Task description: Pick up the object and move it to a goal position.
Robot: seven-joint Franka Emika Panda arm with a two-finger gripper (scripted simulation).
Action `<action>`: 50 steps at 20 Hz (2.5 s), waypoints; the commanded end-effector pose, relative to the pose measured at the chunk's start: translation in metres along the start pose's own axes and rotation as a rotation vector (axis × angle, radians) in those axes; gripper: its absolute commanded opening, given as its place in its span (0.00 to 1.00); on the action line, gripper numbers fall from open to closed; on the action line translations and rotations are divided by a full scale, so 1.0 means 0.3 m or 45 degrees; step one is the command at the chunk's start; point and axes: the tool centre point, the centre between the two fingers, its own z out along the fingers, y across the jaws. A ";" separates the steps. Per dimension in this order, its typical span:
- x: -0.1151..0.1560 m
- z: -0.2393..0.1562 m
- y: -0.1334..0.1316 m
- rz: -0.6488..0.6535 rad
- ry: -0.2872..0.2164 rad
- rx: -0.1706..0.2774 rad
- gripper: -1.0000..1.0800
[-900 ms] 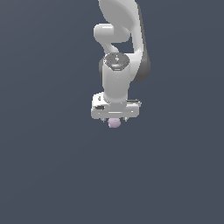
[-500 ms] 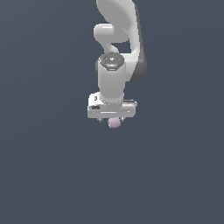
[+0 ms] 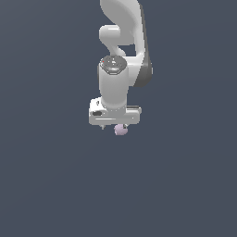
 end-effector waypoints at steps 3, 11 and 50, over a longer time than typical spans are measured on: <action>-0.004 0.006 -0.003 0.032 0.000 0.001 0.96; -0.021 0.031 -0.018 0.169 -0.001 0.006 0.96; -0.201 0.229 -0.108 1.450 -0.011 0.023 0.96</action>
